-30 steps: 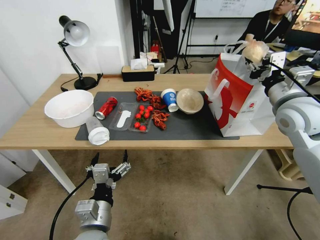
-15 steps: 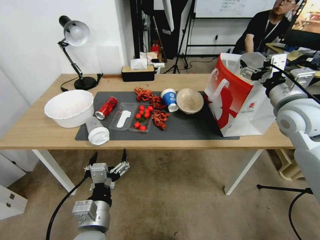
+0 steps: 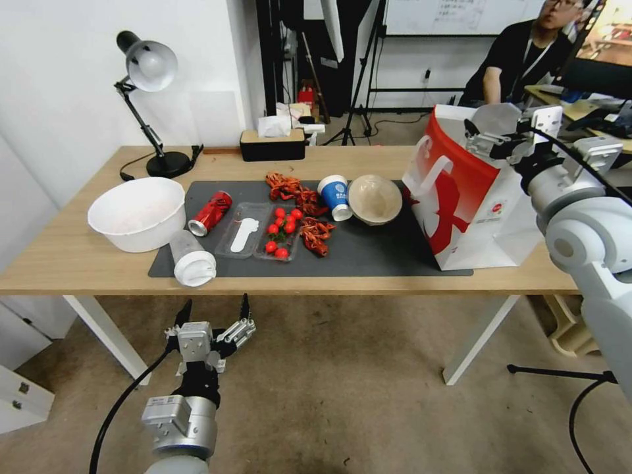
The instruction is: Pick up the trash from the table and place it into the takeout bag.
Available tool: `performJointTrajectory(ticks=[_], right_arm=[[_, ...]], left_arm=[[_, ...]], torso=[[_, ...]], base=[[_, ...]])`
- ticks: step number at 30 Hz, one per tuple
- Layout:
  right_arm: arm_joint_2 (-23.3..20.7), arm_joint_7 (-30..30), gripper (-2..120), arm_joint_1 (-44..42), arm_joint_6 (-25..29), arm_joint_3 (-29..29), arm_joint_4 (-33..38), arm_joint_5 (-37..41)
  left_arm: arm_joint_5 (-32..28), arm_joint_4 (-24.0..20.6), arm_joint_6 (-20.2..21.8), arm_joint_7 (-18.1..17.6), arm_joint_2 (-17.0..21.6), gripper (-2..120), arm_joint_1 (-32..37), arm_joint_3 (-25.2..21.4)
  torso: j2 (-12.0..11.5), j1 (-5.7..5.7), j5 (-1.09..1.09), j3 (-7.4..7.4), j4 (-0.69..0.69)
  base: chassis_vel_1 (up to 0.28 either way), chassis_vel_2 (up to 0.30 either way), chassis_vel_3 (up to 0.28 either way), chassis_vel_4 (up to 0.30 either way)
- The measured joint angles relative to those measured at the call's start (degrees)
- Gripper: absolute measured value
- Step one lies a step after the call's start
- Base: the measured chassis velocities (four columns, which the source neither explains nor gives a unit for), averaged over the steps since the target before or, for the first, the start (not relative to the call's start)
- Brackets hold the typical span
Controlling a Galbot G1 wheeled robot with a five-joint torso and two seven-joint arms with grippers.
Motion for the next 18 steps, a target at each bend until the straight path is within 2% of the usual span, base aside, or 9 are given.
performJointTrajectory(ticks=[7,8,9,10,11,14,16,18], right_arm=[[-0.1,-1.1,100,-1.7,1.4,0.5,4.3,4.6],[-0.2,-1.5,100,-2.9,1.9,0.8,5.8,5.8],[-0.2,-3.1,100,-8.0,3.6,1.4,10.5,7.3],[0.6,-5.4,100,-13.7,6.3,1.7,14.9,5.7],[0.6,-5.4,100,-13.7,6.3,1.7,14.9,5.7],[4.6,-7.0,100,-25.3,11.1,0.8,20.1,-2.0],[5.8,-7.4,100,-28.1,12.6,0.6,20.3,-4.5],[9.0,-8.3,100,-35.6,18.4,0.4,19.6,-10.8]], left_arm=[[0.0,0.0,0.0,0.0,0.0,100,0.0,0.0],[0.0,0.0,0.0,0.0,0.0,100,0.0,0.0],[0.0,-0.1,0.0,0.0,0.0,100,0.0,0.0],[0.0,-0.1,0.0,0.0,0.0,100,0.0,-0.1],[0.0,-0.1,0.0,0.0,0.0,100,0.0,-0.1],[-0.1,-0.1,0.0,0.0,0.0,100,0.0,-0.1],[-0.1,-0.1,0.0,0.0,0.0,100,0.0,-0.1],[-0.1,-0.1,0.0,0.0,0.0,100,0.0,-0.1]], torso=[[0.0,0.0,-0.01,0.0,0.02],[0.0,0.0,-0.02,0.0,0.02],[0.0,0.0,-0.02,0.0,0.02],[0.0,0.0,0.0,0.0,0.0],[0.0,0.0,0.0,0.0,0.0],[0.0,-0.02,-0.02,-0.01,0.01],[0.0,-0.02,-0.01,-0.02,0.0],[0.0,-0.02,0.0,-0.01,-0.02]], base=[[0.0,0.0,0.0,0.0],[0.0,0.0,0.0,0.0],[0.0,0.0,0.0,0.0],[0.0,0.0,0.0,0.0],[0.0,0.0,0.0,0.0],[0.0,0.0,0.0,0.0],[0.0,0.0,0.0,0.0],[0.0,0.0,0.0,0.0]])
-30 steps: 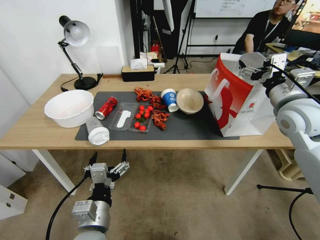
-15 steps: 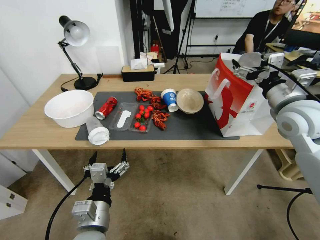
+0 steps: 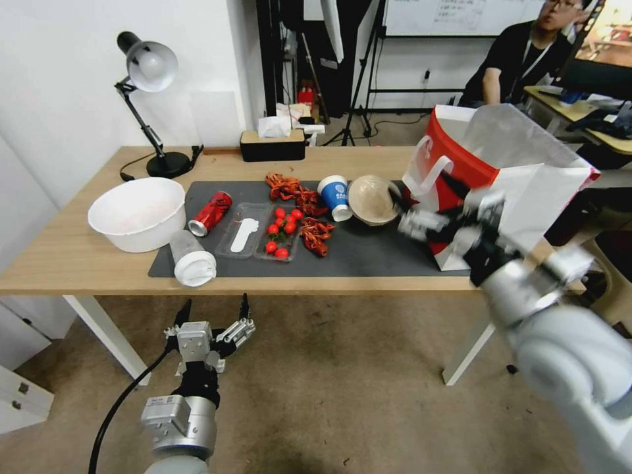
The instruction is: Pick up the trash from the table and place it into the takeout bag.
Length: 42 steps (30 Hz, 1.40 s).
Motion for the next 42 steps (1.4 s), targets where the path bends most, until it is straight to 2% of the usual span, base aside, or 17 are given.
performJointTrajectory(ticks=[1,3,4,6,8,17,24,26,27,31,32,34,35,37,38,40,42], right_arm=[[0.0,0.0,100,0.0,0.0,0.0,0.0,0.0],[1.3,-1.3,100,-4.0,7.0,0.0,-2.0,-3.1],[1.3,-1.3,100,-4.0,7.0,0.0,-2.0,-3.1],[2.1,-2.0,100,-6.6,12.8,0.0,-4.0,-5.1],[2.5,-2.1,100,-7.8,14.5,0.0,-4.8,-5.8],[4.2,-2.2,100,-9.0,15.0,-1.1,-6.3,-8.1],[4.0,-2.1,100,-5.4,12.7,-3.4,-9.4,-6.8],[2.4,-0.3,100,-1.1,8.4,-6.3,-11.4,-0.3],[2.4,-0.3,100,-1.1,8.4,-6.3,-11.4,-0.3],[3.6,11.6,100,9.6,1.5,-14.1,-13.5,16.7],[3.6,11.6,100,9.6,1.5,-14.1,-13.5,16.7],[6.3,18.7,100,15.2,0.5,-16.9,-14.8,26.4],[6.3,18.7,100,15.2,0.5,-16.9,-14.8,26.4],[8.6,23.5,100,18.7,0.6,-18.1,-16.1,33.6],[9.6,25.9,100,20.1,0.7,-18.1,-16.8,37.3],[9.9,27.0,100,20.5,0.7,-18.1,-17.1,38.8],[11.1,31.3,100,22.5,1.1,-17.1,-19.0,45.6]], left_arm=[[0.0,0.0,0.0,0.0,0.0,100,0.0,0.0],[-0.1,0.0,0.0,0.0,0.0,100,0.0,0.0],[-0.1,0.0,0.0,0.0,0.0,100,0.0,0.0],[-0.6,0.1,-0.3,0.0,0.0,100,0.0,-0.2],[-0.7,0.1,-0.4,0.0,0.0,100,0.0,-0.3],[-1.4,0.8,-0.5,-0.1,0.0,100,-0.5,-0.7],[-1.6,1.1,-0.5,-0.1,0.0,100,-0.7,-0.7],[-1.7,1.5,-0.4,-0.1,0.0,100,-1.0,-0.6],[-1.7,1.5,-0.4,-0.1,0.0,100,-1.0,-0.6],[-1.7,1.5,-0.4,-0.1,0.0,100,-1.0,-0.6],[-1.7,1.5,-0.4,-0.1,0.0,100,-1.0,-0.6],[-1.6,1.4,-0.4,-0.1,0.0,100,-0.9,-0.4],[-1.6,1.4,-0.4,-0.1,0.0,100,-0.9,-0.4],[-1.3,0.8,-0.7,-0.1,0.0,100,-0.6,-0.3],[-1.3,0.7,-0.7,-0.1,0.0,100,-0.5,-0.2],[-1.2,0.7,-0.7,-0.1,0.0,100,-0.5,-0.2],[-1.2,0.6,-0.8,-0.1,0.0,100,-0.5,-0.2]], torso=[[0.0,0.0,0.0,0.0,0.0],[0.0,0.0,0.0,0.0,0.02],[0.0,0.0,0.0,0.0,0.02],[0.0,0.01,0.01,0.0,0.02],[0.0,0.01,0.0,0.0,0.03],[0.0,0.01,0.0,0.0,0.02],[0.0,0.02,0.01,0.01,0.02],[0.0,0.03,-0.01,0.01,0.01],[0.0,0.03,-0.01,0.01,0.01],[0.0,0.02,0.0,0.01,0.04],[0.0,0.02,0.0,0.01,0.04],[0.0,0.03,-0.01,0.01,0.05],[0.0,0.03,-0.01,0.01,0.05],[0.0,0.03,0.01,0.02,0.04],[0.0,0.03,-0.01,0.01,0.03],[0.0,0.03,-0.02,0.02,0.03],[0.0,0.04,0.0,0.02,0.03]], base=[[0.0,0.0,0.0,0.0],[0.0,0.0,0.0,0.0],[0.0,0.0,0.0,0.0],[0.0,0.0,0.0,0.0],[0.0,0.0,0.0,0.0],[0.0,0.0,0.0,0.0],[0.0,0.0,0.0,0.0],[0.0,0.0,0.0,0.0],[0.0,0.0,0.0,0.0],[0.0,0.0,0.0,0.0],[0.0,0.0,0.0,0.0],[0.0,0.0,0.0,0.0],[0.0,0.0,0.0,0.0],[0.0,0.0,0.0,0.0],[0.0,0.0,0.0,0.0],[0.0,0.0,0.0,0.0],[0.0,0.0,0.0,0.0]])
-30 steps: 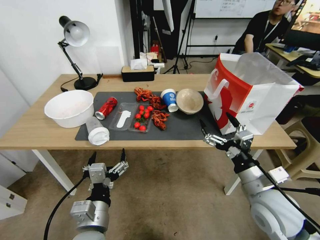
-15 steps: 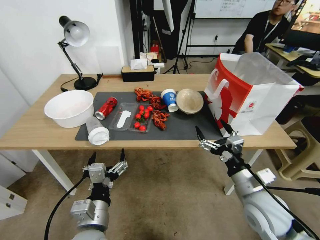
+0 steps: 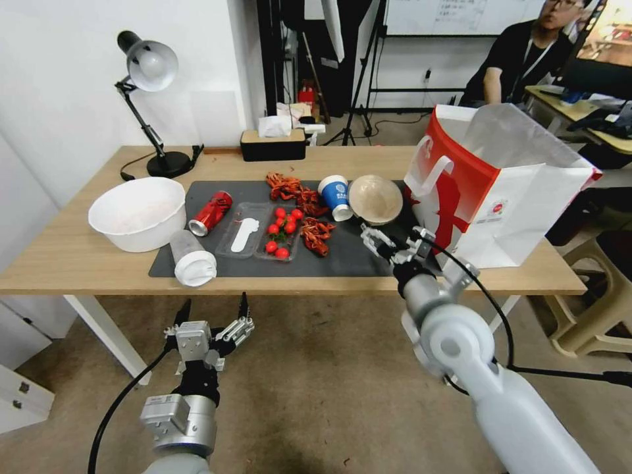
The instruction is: Pick up the trash from the table and place it into the takeout bag.
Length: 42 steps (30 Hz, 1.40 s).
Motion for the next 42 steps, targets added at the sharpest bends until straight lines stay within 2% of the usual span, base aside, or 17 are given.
performJointTrajectory(ticks=[6,10,20,29,32,36,37,40,41,42], right_arm=[[0.9,3.7,100,3.8,2.0,1.2,-4.0,5.4],[1.7,4.2,100,6.4,2.4,0.8,-5.6,6.0],[5.4,9.9,100,13.9,0.1,0.4,-13.1,9.0],[7.0,10.6,99,15.9,-0.8,0.3,-16.7,10.9],[7.4,10.6,92,16.2,-0.9,0.3,-17.1,11.5],[7.4,10.6,76,16.0,-1.2,0.5,-17.3,12.2],[7.4,10.6,76,16.0,-1.2,0.5,-17.3,12.2],[7.1,10.5,61,15.7,-1.4,0.7,-17.3,12.5],[7.1,10.5,61,15.7,-1.4,0.7,-17.3,12.5],[7.0,10.4,56,15.6,-1.5,0.7,-17.3,12.5]], left_arm=[[-0.3,-0.3,-0.6,0.4,0.0,100,0.5,-0.7],[-0.3,-0.3,-0.7,0.4,0.0,100,0.4,-0.7],[-0.4,-0.2,-0.7,0.3,0.0,100,0.3,-1.2],[-0.8,-0.2,-0.6,0.2,0.0,100,0.2,-1.9],[-0.8,-0.2,-0.6,0.2,0.0,100,0.3,-1.9],[-0.8,-0.2,-0.7,0.1,0.0,100,0.3,-1.8],[-0.8,-0.2,-0.7,0.1,0.0,100,0.3,-1.8],[-0.8,0.0,-0.8,0.0,0.0,100,0.6,-1.5],[-0.8,0.0,-0.8,0.0,0.0,100,0.6,-1.5],[-0.8,0.0,-0.8,-0.1,0.0,100,0.6,-1.5]], torso=[[0.0,0.0,-0.01,0.0,0.0],[0.0,-0.01,0.0,0.0,-0.01],[0.0,-0.02,0.0,-0.01,0.0],[0.0,-0.02,0.0,-0.01,0.0],[0.0,-0.02,0.0,-0.01,0.0],[0.0,-0.02,0.01,-0.01,0.0],[0.0,-0.02,0.01,-0.01,0.0],[0.0,-0.01,0.0,-0.01,0.0],[0.0,-0.01,0.0,-0.01,0.0],[0.0,-0.02,0.01,-0.01,0.0]], base=[[0.0,0.0,0.0,0.0],[0.0,0.0,0.0,0.0],[0.0,0.0,0.0,0.0],[0.0,0.0,0.0,0.0],[0.0,0.0,0.0,0.0],[0.0,0.0,0.0,0.0],[0.0,0.0,0.0,0.0],[0.0,0.0,0.0,0.0],[0.0,0.0,0.0,0.0],[0.0,0.0,0.0,0.0]])
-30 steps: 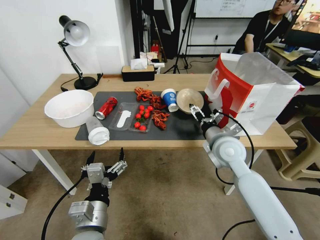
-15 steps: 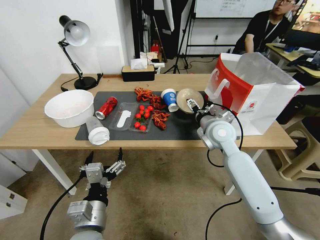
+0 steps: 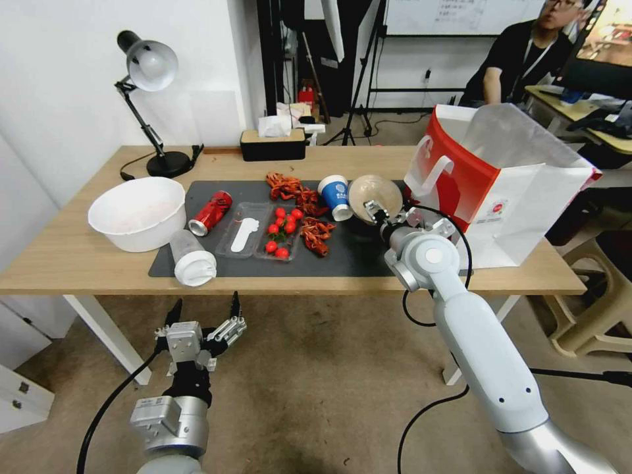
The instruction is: Pick up the trash from the table and place it into the takeout bag.
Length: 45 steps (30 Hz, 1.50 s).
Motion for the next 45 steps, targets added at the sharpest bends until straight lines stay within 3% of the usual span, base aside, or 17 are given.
performJointTrajectory(ticks=[13,16,26,35,39,42,45], right_arm=[[-0.5,-0.6,6,-1.4,0.0,0.5,1.0,-0.5],[-0.9,-1.0,0,-1.8,0.0,0.5,1.4,-0.5],[-4.3,-2.3,0,-7.0,0.1,1.6,8.3,-2.7],[-9.5,-7.0,0,-14.0,-0.8,3.5,22.1,-6.8],[-11.7,-10.4,0,-14.8,-0.4,4.4,27.7,-12.6],[-15.3,-13.2,0,-12.5,0.9,6.0,29.8,-26.5],[-17.7,-12.0,0,-9.9,0.9,7.1,29.2,-33.8]], left_arm=[[0.4,-0.4,-0.3,-0.3,0.0,100,0.7,1.0],[0.4,-0.4,-0.4,-0.4,0.0,100,0.8,1.0],[0.5,-0.4,-0.8,-0.9,0.0,100,0.9,1.0],[0.6,-0.5,-1.0,-0.9,0.0,100,1.0,1.1],[0.6,-0.6,-1.2,-0.9,0.0,100,1.0,1.2],[0.6,-0.7,-1.3,-0.9,0.0,100,1.1,1.2],[0.7,-1.0,-1.4,-0.9,0.0,100,1.3,1.2]], torso=[[0.0,0.0,0.0,0.0,0.0],[0.0,0.0,0.0,0.0,0.0],[0.0,0.0,0.0,0.0,0.0],[0.0,0.0,0.0,-0.01,0.0],[0.0,-0.01,0.0,-0.01,0.0],[0.0,0.0,0.01,-0.01,0.0],[0.0,0.0,0.01,0.0,0.0]], base=[[0.0,0.0,0.0,0.0],[0.0,0.0,0.0,0.0],[0.0,0.0,0.0,0.0],[0.0,0.0,0.0,0.0],[0.0,0.0,0.0,0.0],[0.0,0.0,0.0,0.0],[0.0,0.0,0.0,0.0]])
